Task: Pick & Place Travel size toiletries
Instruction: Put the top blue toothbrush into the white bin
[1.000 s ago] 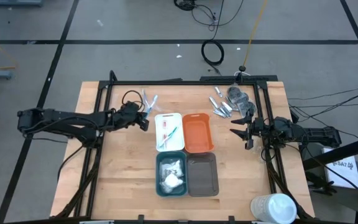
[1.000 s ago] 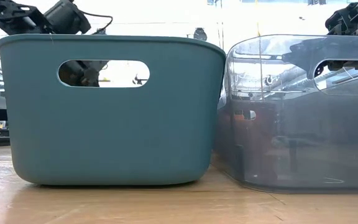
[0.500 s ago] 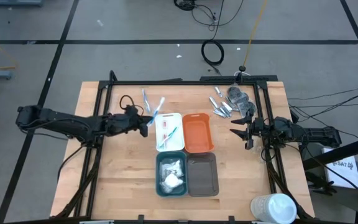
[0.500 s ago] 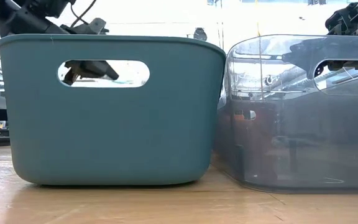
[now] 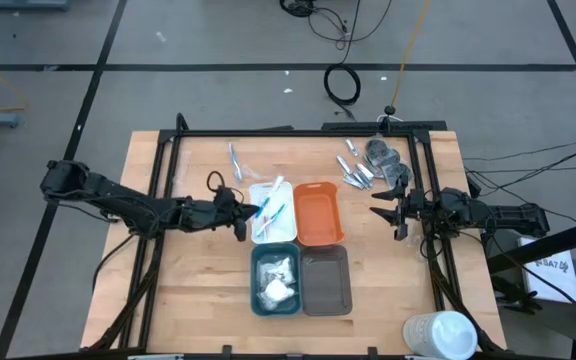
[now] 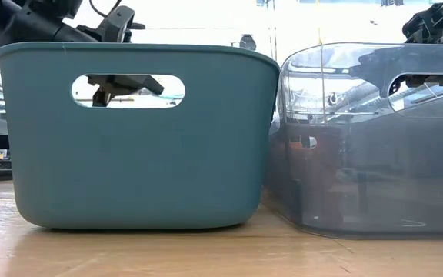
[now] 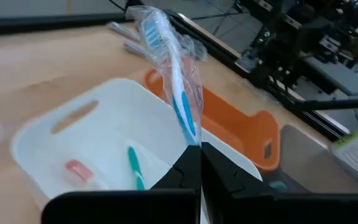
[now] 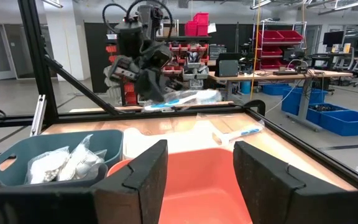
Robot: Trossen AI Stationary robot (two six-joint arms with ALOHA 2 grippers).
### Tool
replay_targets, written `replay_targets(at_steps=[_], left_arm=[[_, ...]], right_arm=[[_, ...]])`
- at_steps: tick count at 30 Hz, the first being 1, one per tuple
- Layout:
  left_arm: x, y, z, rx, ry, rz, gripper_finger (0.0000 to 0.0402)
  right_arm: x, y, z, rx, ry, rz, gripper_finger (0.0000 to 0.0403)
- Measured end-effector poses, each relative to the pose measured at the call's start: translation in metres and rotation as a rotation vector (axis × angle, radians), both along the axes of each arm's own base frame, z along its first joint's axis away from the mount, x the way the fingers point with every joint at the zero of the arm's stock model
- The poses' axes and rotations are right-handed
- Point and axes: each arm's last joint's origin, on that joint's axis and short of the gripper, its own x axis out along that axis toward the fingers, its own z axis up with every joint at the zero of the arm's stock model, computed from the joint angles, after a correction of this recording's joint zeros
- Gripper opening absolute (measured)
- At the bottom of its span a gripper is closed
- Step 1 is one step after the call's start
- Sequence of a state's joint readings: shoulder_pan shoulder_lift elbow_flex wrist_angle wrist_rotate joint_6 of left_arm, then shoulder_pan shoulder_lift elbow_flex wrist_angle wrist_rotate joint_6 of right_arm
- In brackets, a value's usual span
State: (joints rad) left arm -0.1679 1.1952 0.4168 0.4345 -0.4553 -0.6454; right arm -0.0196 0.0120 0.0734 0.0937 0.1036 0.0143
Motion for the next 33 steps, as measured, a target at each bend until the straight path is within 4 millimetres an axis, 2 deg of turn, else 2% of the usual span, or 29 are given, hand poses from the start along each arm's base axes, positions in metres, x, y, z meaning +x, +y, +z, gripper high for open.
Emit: replay_targets(at_steps=[7, 20, 33], left_arm=[[0.004, -0.008, -0.012, -0.035, 0.037, -0.017, 0.0000], [0.011, -0.007, -0.033, -0.071, 0.106, 0.024, 0.0000], [0.012, -0.008, -0.034, -0.078, 0.104, 0.011, 0.0002]], right_arm=[[0.000, 0.000, 0.000, 0.000, 0.000, 0.000, 0.0174], [0.000, 0.000, 0.000, 0.000, 0.000, 0.000, 0.0175], [0.000, 0.000, 0.000, 0.000, 0.000, 0.000, 0.0175]])
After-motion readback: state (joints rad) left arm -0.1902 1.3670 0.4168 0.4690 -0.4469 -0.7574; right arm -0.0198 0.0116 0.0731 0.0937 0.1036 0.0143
